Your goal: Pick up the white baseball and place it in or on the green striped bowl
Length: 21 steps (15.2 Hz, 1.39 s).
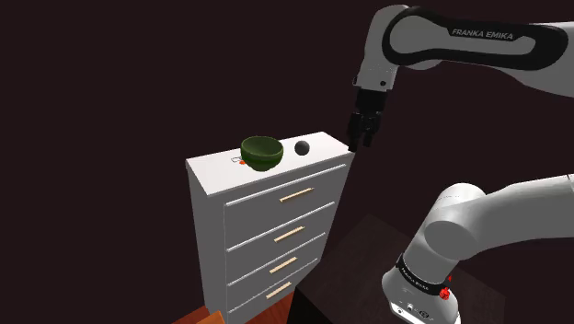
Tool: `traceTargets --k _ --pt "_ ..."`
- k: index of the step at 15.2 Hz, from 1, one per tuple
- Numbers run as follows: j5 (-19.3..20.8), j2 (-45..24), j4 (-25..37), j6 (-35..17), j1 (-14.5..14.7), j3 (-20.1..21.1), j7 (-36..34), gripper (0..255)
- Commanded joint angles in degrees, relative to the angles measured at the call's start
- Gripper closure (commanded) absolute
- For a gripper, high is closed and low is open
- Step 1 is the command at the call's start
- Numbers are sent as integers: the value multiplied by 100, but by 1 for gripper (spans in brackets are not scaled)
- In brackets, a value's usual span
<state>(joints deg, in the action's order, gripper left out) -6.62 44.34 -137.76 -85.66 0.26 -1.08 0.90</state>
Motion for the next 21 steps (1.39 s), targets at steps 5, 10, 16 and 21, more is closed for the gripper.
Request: traceTargets --k 5,10,16,21 --pt "208 -864 327 -382 -45 -285 455 0" --pt "357 -2001 911 -751 -80 -597 997 0" --pt "377 -3419 1862 -998 -124 -894 1623 0" --pt "285 -4639 2875 -1019 -210 -1051 2116 0"
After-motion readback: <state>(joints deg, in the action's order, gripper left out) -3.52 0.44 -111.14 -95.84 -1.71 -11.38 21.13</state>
